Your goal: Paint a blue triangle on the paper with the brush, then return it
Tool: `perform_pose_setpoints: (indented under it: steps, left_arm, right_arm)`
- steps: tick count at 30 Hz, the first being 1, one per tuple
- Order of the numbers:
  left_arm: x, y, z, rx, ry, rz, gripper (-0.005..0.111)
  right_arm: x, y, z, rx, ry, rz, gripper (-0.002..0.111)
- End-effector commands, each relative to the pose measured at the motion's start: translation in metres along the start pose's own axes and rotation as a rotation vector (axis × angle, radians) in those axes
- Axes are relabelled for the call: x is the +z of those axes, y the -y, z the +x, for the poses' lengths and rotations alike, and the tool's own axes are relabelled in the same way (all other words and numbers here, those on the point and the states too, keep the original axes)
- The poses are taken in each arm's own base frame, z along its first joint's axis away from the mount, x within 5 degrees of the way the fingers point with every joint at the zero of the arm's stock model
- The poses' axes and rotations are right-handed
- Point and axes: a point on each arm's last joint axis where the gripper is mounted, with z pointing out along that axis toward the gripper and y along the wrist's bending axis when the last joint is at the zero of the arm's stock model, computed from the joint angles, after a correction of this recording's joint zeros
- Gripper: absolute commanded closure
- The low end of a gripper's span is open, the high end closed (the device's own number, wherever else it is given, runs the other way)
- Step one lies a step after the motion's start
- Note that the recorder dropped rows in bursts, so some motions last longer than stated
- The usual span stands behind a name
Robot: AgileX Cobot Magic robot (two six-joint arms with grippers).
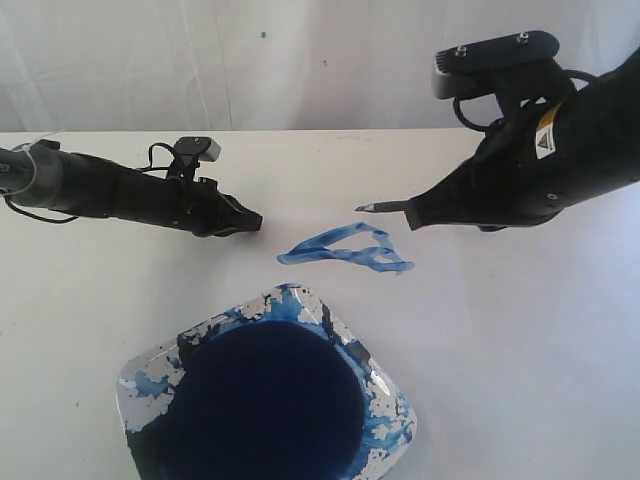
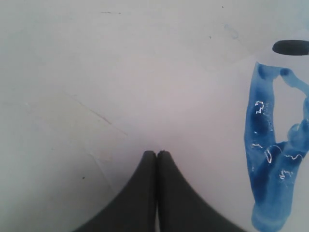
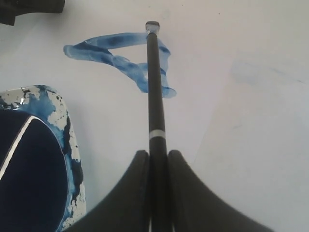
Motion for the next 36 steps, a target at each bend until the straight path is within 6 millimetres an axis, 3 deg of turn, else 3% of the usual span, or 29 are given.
perform_pose_setpoints:
  steps: [1,13,36]
  left_arm:
    - [0.001,0.002,-0.001,-0.013,0.008,0.011,0.107]
    - [0.001,0.002,-0.001,-0.013,0.008,0.011,0.107]
    - [0.001,0.002,-0.001,-0.013,0.008,0.011,0.107]
  right_arm:
    - [0.003,-0.001,0.004,0.001,-0.006,0.001,0.108]
    - [0.019,-0.002,0.008,-0.006,-0.052,0.003,0.108]
    - [0.015,-0.002,0.029,-0.019,-0.282,0.006,0.108]
